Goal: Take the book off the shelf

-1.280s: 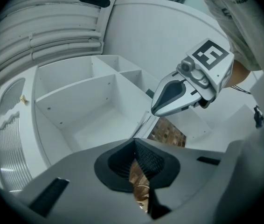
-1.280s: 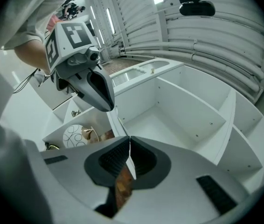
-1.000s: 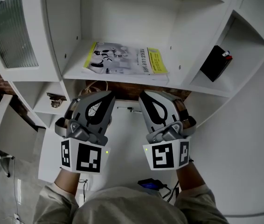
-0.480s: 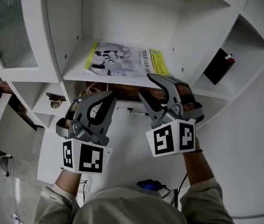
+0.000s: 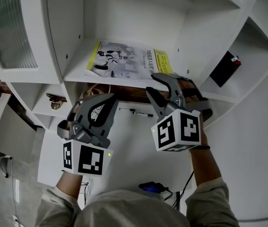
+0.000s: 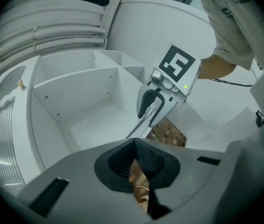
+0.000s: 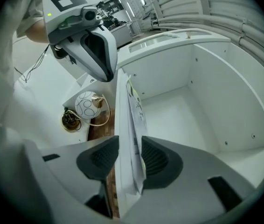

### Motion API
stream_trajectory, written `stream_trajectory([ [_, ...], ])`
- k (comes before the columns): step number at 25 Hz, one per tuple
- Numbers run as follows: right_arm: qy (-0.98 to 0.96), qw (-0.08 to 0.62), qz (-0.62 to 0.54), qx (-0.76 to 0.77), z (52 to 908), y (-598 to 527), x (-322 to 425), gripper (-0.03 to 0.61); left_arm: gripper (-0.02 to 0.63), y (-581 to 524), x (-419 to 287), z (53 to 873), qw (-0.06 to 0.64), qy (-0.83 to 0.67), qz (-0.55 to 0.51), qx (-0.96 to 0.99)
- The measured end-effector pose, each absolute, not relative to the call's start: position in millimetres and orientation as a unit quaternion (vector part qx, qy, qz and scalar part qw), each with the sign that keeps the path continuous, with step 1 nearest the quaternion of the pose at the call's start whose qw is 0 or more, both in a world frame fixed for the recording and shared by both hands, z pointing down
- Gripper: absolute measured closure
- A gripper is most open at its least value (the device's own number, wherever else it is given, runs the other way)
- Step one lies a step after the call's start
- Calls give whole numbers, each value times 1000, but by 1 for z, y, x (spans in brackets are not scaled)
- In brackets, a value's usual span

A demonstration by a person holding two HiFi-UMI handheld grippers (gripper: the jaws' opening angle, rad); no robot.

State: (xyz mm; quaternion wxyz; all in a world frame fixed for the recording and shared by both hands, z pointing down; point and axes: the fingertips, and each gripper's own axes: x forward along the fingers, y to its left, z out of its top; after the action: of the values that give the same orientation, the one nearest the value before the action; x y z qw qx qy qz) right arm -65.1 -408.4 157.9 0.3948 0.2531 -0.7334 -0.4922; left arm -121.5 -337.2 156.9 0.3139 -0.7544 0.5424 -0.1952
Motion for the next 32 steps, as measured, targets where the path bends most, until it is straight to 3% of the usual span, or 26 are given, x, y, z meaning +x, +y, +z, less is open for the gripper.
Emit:
stream_trajectory([
  [2,-734,403,-489,244,162,-406,-66,483,604,-336,-122,157,314,544,-196,-753],
  [3,-733,405,-490,242,163,-406,-66,492,604,-335,-123,156,315,545,-196,-752],
  [17,-728,413,-496,231,156,-381,-66,506,601,-335,-124,148,367,543,-277,-703],
  [18,-729,412,-496,230,154,-378,-66,507,589,-337,-124,148,372,538,-292,-698],
  [21,-731,409,-496,228,152,-374,-67,506,425,-346,-126,150,391,527,-335,-676],
  [24,-733,406,-498,222,151,-372,-69,507,362,-360,-129,152,420,512,-389,-640],
  [27,-733,403,-502,220,151,-366,-69,506,325,-371,-131,150,461,500,-441,-585],
  [32,-737,401,-495,225,161,-337,-49,506,322,-380,-119,164,486,467,-500,-544],
])
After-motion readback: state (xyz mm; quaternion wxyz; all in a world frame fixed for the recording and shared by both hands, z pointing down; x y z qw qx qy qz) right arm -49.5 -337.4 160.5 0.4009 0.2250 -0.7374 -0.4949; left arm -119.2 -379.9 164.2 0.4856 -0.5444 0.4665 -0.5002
